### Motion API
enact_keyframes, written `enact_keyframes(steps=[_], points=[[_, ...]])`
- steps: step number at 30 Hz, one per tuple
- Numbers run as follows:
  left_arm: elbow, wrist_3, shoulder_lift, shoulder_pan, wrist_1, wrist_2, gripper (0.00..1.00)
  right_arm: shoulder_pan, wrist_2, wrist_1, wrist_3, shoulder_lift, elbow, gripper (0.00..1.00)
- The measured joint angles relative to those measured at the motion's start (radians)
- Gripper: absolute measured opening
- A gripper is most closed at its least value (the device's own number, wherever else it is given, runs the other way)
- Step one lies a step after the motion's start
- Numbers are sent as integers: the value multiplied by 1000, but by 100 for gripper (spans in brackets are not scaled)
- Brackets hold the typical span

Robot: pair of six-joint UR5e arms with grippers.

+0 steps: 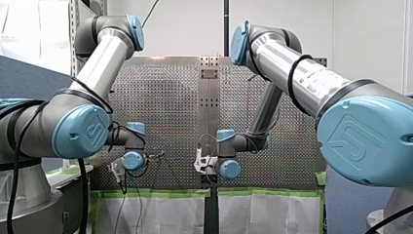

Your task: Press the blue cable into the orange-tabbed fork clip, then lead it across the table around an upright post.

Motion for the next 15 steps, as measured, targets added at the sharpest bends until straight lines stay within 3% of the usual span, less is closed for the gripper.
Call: enact_keyframes(steps=[10,15], points=[[7,-1,-2,17,0,9,0,-2,-13,-5,0,5,-9,2],[7,-3,-2,20,-1,19,0,-2,-15,12,0,30,-29,2]])
